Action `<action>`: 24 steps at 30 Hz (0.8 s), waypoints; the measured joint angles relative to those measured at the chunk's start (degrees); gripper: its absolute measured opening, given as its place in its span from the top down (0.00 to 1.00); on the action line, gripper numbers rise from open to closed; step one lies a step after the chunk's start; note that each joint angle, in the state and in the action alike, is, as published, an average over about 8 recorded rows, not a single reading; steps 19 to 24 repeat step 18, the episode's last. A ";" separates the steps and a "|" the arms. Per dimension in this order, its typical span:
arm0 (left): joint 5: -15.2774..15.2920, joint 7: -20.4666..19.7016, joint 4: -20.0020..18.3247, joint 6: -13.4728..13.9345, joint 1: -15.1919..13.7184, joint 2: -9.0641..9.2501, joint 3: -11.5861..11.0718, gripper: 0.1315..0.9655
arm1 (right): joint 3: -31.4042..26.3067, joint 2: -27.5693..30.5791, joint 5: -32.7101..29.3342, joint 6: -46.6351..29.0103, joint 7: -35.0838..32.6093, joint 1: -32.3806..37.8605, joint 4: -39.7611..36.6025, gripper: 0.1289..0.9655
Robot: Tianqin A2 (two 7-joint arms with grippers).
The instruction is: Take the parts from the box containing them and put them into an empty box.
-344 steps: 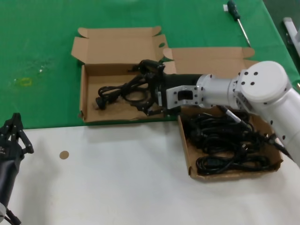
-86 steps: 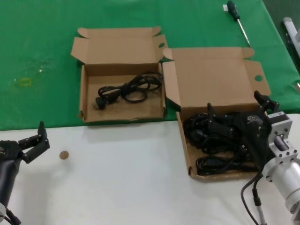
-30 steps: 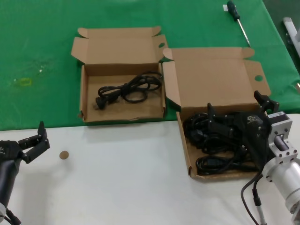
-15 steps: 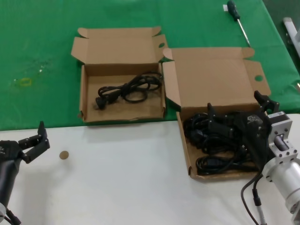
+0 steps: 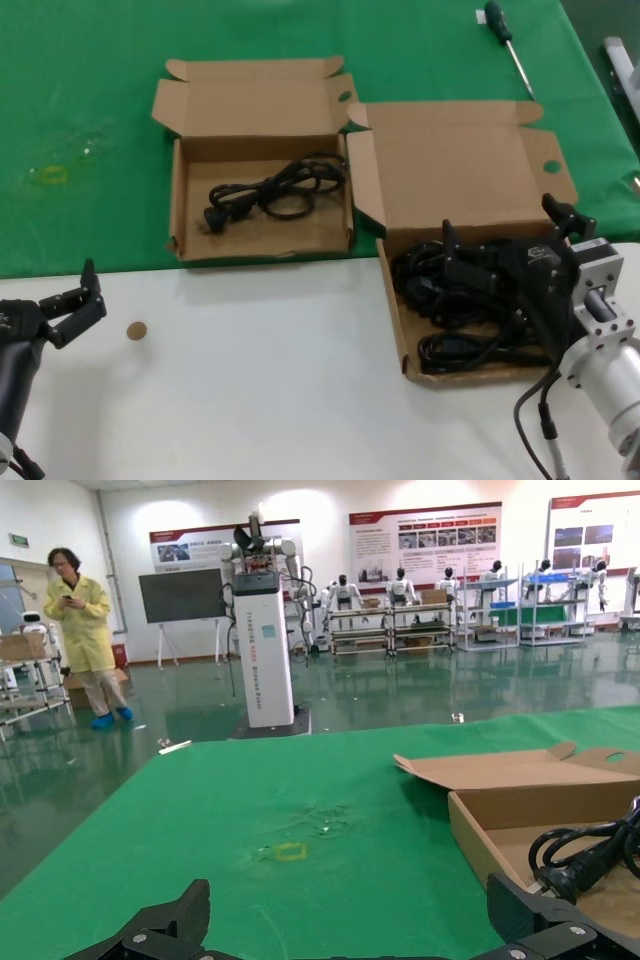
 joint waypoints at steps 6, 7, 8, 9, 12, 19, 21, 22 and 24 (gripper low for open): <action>0.00 0.00 0.00 0.00 0.00 0.00 0.00 0.00 | 0.00 0.00 0.00 0.00 0.00 0.00 0.00 0.00; 0.00 0.00 0.00 0.00 0.00 0.00 0.00 0.00 | 0.00 0.00 0.00 0.00 0.00 0.00 0.00 0.00; 0.00 0.00 0.00 0.00 0.00 0.00 0.00 0.00 | 0.00 0.00 0.00 0.00 0.00 0.00 0.00 0.00; 0.00 0.00 0.00 0.00 0.00 0.00 0.00 0.00 | 0.00 0.00 0.00 0.00 0.00 0.00 0.00 0.00; 0.00 0.00 0.00 0.00 0.00 0.00 0.00 0.00 | 0.00 0.00 0.00 0.00 0.00 0.00 0.00 0.00; 0.00 0.00 0.00 0.00 0.00 0.00 0.00 0.00 | 0.00 0.00 0.00 0.00 0.00 0.00 0.00 0.00; 0.00 0.00 0.00 0.00 0.00 0.00 0.00 0.00 | 0.00 0.00 0.00 0.00 0.00 0.00 0.00 0.00; 0.00 0.00 0.00 0.00 0.00 0.00 0.00 0.00 | 0.00 0.00 0.00 0.00 0.00 0.00 0.00 0.00; 0.00 0.00 0.00 0.00 0.00 0.00 0.00 0.00 | 0.00 0.00 0.00 0.00 0.00 0.00 0.00 0.00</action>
